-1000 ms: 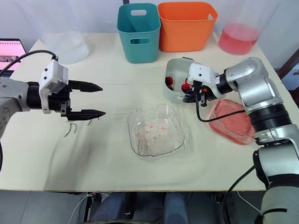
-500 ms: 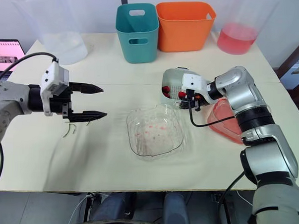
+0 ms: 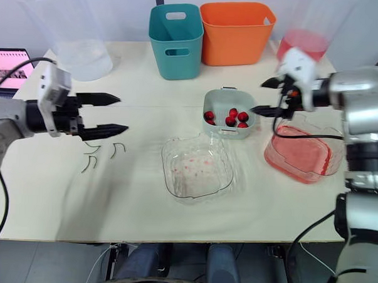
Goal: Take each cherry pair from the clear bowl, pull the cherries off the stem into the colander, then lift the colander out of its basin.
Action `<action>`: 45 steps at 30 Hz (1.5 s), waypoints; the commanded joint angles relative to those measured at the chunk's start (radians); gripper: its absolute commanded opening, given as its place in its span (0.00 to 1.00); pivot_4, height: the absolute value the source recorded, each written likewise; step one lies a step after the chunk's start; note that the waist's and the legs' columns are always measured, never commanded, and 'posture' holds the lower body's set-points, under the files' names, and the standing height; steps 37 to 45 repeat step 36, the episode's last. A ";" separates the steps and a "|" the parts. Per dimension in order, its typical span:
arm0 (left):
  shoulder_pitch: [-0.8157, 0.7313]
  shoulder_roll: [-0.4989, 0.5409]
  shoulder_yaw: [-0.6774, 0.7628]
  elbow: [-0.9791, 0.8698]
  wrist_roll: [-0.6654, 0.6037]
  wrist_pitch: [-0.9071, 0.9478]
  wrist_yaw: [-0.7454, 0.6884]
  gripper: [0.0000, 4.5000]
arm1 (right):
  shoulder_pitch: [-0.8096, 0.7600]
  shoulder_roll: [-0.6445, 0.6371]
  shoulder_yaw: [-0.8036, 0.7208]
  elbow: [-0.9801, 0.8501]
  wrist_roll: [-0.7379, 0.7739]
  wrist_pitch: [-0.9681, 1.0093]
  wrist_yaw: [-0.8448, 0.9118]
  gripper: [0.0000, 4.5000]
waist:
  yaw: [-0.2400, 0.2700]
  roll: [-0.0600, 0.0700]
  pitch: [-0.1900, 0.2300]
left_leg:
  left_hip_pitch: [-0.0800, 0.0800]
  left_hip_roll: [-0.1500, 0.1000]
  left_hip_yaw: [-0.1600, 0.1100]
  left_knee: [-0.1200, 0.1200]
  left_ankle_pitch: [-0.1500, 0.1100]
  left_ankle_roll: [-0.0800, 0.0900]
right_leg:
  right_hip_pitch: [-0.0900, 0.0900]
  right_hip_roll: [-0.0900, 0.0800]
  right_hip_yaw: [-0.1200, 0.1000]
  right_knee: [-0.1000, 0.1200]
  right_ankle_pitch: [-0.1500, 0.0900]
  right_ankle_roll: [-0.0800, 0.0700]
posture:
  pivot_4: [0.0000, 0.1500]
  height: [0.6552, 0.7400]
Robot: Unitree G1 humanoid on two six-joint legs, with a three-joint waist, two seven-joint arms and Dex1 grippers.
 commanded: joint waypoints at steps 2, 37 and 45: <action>0.133 -0.014 0.167 -0.027 -0.008 0.002 0.099 1.00 | 0.218 -0.027 -0.373 -0.202 0.146 0.204 -0.147 0.95 | 0.000 0.000 0.000 | 0.000 0.000 0.000 0.000 -0.001 0.002 | 0.000 0.000 0.001 0.000 0.000 0.000 | 1.00 1.00; 0.489 -0.147 0.267 -0.188 -0.066 0.051 0.289 1.00 | 0.733 -0.057 -0.679 -0.127 0.331 0.172 -0.247 0.95 | 0.023 0.005 -0.004 | 0.009 0.001 0.004 0.000 -0.004 0.007 | 0.011 -0.001 0.002 -0.004 0.000 0.000 | 1.00 1.00; 0.489 -0.147 0.267 -0.188 -0.066 0.051 0.289 1.00 | 0.733 -0.057 -0.679 -0.127 0.331 0.172 -0.247 0.95 | 0.023 0.005 -0.004 | 0.009 0.001 0.004 0.000 -0.004 0.007 | 0.011 -0.001 0.002 -0.004 0.000 0.000 | 1.00 1.00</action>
